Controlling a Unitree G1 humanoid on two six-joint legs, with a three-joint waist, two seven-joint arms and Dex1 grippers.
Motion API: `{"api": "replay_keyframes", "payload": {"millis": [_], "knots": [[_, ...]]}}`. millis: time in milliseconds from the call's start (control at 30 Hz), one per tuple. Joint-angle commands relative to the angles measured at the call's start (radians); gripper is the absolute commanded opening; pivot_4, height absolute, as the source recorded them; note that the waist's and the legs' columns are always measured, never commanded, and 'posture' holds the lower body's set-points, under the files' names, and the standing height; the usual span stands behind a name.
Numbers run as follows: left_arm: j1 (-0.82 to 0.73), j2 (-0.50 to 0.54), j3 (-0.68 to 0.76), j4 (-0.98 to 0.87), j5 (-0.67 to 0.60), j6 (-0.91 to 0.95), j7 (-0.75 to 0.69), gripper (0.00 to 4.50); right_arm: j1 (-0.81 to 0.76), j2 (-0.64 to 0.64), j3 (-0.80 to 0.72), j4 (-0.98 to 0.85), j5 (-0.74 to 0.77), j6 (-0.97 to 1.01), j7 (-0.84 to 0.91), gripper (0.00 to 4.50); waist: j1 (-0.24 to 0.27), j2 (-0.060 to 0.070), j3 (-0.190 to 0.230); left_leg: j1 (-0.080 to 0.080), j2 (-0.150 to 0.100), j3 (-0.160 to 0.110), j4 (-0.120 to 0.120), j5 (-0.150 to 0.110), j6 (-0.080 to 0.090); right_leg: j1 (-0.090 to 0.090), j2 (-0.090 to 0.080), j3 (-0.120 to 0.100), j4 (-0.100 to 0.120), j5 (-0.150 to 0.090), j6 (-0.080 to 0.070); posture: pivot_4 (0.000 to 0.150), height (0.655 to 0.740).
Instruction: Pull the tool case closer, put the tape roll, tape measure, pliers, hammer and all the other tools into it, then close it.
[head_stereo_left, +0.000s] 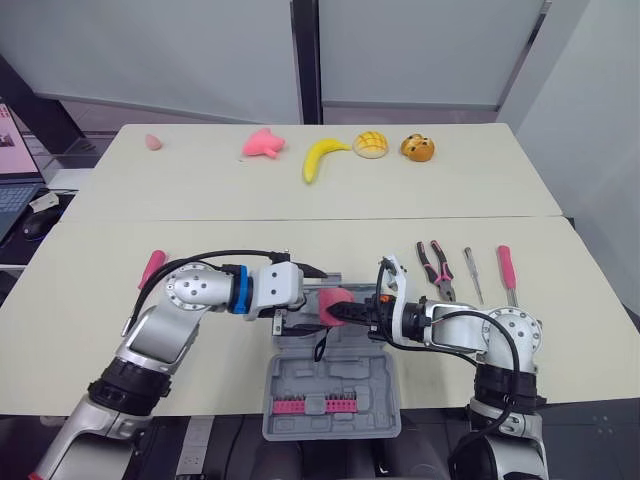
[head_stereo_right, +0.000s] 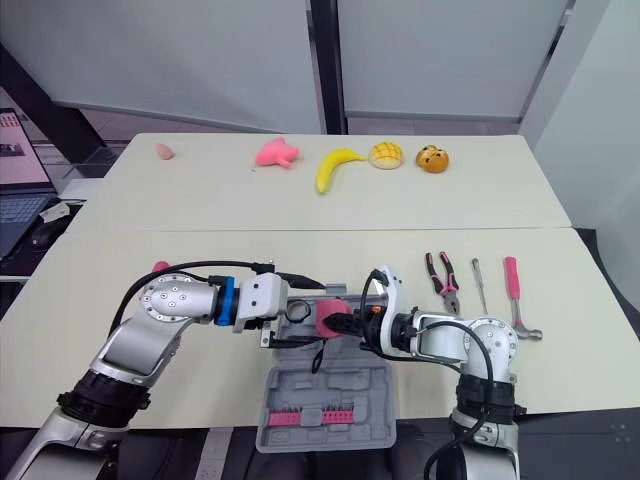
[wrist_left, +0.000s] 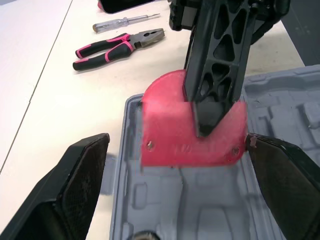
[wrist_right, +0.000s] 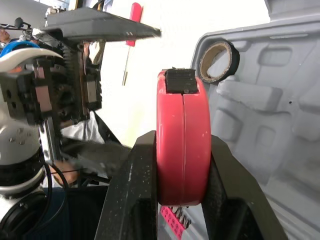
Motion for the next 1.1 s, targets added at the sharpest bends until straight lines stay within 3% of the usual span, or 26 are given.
{"api": "replay_keyframes", "payload": {"millis": [33, 133, 267, 433, 533, 833, 1100], "knots": [[0.030, 0.042, 0.061, -0.034, -0.085, 0.000, -0.066, 4.50, 0.020, -0.089, -0.039, -0.076, 0.162, 0.007, -0.037, 0.76, 0.000, 0.001, 0.000, 0.000, 0.000, 0.000, 0.000, 0.000, 0.000, 0.000, 0.000, 0.000, 0.000, 0.000, 0.000, 0.150, 0.7400], [0.068, 0.064, 0.087, -0.063, -0.138, 0.005, -0.105, 4.50, 0.065, -0.230, -0.051, -0.103, 0.350, -0.021, -0.104, 0.76, 0.003, 0.001, 0.000, -0.001, 0.000, 0.000, 0.000, 0.000, 0.000, 0.000, 0.000, 0.000, -0.001, 0.000, 0.000, 0.150, 0.7400], [0.106, 0.068, 0.108, -0.112, -0.193, 0.022, -0.120, 4.50, 0.180, -0.539, 0.047, -0.150, 0.734, -0.239, -0.258, 0.76, 0.004, 0.002, 0.001, -0.002, 0.000, 0.000, 0.000, 0.000, 0.000, 0.000, 0.000, 0.001, -0.002, 0.000, 0.000, 0.150, 0.7400], [0.139, 0.059, 0.103, -0.172, -0.221, 0.021, -0.125, 4.50, 0.370, -0.862, 0.040, -0.225, 0.799, -0.363, -0.154, 0.76, 0.001, 0.001, 0.001, -0.001, 0.000, 0.001, 0.000, 0.000, 0.000, 0.001, 0.001, 0.002, -0.002, -0.003, 0.004, 0.150, 0.7400], [0.145, 0.057, 0.099, -0.181, -0.218, 0.018, -0.124, 4.50, 0.432, -0.967, 0.048, -0.230, 0.799, -0.405, -0.112, 0.76, 0.001, 0.001, 0.001, -0.001, 0.000, 0.002, 0.001, 0.000, 0.000, 0.001, 0.001, 0.004, -0.002, -0.003, 0.005, 0.150, 0.7400], [0.244, 0.061, 0.097, -0.213, -0.201, -0.090, -0.150, 4.50, 0.425, -0.964, 0.266, -0.176, 0.754, -0.498, -0.195, 0.76, 0.006, 0.001, 0.001, 0.000, 0.001, 0.002, 0.001, 0.000, 0.001, 0.001, 0.002, 0.004, -0.002, -0.003, 0.005, 0.150, 0.7400], [0.278, 0.035, 0.097, -0.206, -0.204, -0.142, -0.134, 4.50, 0.383, -0.917, 0.346, -0.101, 0.683, -0.517, -0.221, 0.76, 0.015, 0.001, 0.001, -0.001, 0.001, 0.002, 0.001, 0.000, 0.001, 0.001, 0.002, 0.004, -0.002, -0.003, 0.005, 0.150, 0.7400]]}}
